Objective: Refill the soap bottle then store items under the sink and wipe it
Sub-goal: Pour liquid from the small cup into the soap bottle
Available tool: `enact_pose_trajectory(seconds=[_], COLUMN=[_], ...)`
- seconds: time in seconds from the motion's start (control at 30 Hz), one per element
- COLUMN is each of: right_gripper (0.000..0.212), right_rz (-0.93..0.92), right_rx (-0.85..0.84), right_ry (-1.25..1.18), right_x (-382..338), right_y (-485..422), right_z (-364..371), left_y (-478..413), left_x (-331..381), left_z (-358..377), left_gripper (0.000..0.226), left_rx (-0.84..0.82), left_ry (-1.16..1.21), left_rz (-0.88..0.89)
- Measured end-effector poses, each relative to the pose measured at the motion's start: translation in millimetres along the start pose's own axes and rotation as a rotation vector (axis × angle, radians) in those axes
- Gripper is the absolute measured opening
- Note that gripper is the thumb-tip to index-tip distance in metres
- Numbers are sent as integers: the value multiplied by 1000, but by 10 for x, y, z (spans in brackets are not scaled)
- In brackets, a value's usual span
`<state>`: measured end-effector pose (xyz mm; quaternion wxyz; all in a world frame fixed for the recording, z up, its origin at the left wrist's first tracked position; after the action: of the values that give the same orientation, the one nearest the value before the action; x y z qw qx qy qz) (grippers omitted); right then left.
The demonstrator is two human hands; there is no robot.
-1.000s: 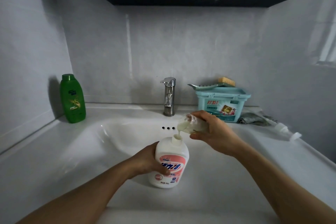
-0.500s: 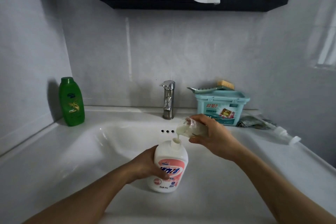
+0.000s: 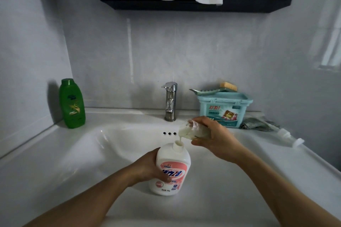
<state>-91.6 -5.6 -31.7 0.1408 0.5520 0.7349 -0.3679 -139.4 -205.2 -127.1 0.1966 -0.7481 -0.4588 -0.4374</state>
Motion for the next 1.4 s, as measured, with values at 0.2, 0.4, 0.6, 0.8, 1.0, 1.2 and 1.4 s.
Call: enact_pose_trajectory(seconds=[0.2,0.4,0.6,0.8,1.0,1.2,1.4], right_gripper=[53,54,55,55,55,55,54], right_rz=[11,7,15,9,12,9,8], right_rx=[-4,-1,-1,-2,-2,-1,1], right_ry=[-3,-4,-16,-6,0,0,1], right_x=[15,14,22,26,19,11,0], right_y=[-7,-7,-14,-16,-10,-5,-4], right_z=[12,4,7,2,4,4,-3], left_y=[0,-1,-2,-1,5,-4,-1], left_x=[1,-11,-14,-8,2,-8,0], left_z=[0,-2,-4,-5,-2,-5,-5], left_gripper=[69,68,68,67,66,68,69], left_rx=[0,-6,0,2,-7,-1,-2], left_ry=[9,18,24,24,25,10,8], left_rz=[11,16,14,13,12,8,9])
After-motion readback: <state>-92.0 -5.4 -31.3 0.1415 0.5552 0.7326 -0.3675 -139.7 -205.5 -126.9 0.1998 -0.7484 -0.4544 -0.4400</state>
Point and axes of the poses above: each hand's wrist, its own y-axis away from the middle knuckle, its own z-axis out of the palm, x = y × z, the point moved 3 cm from there along -y, towards the middle knuckle, and after that the axes turned 4 degrees about -y, right-handed, at the moved point
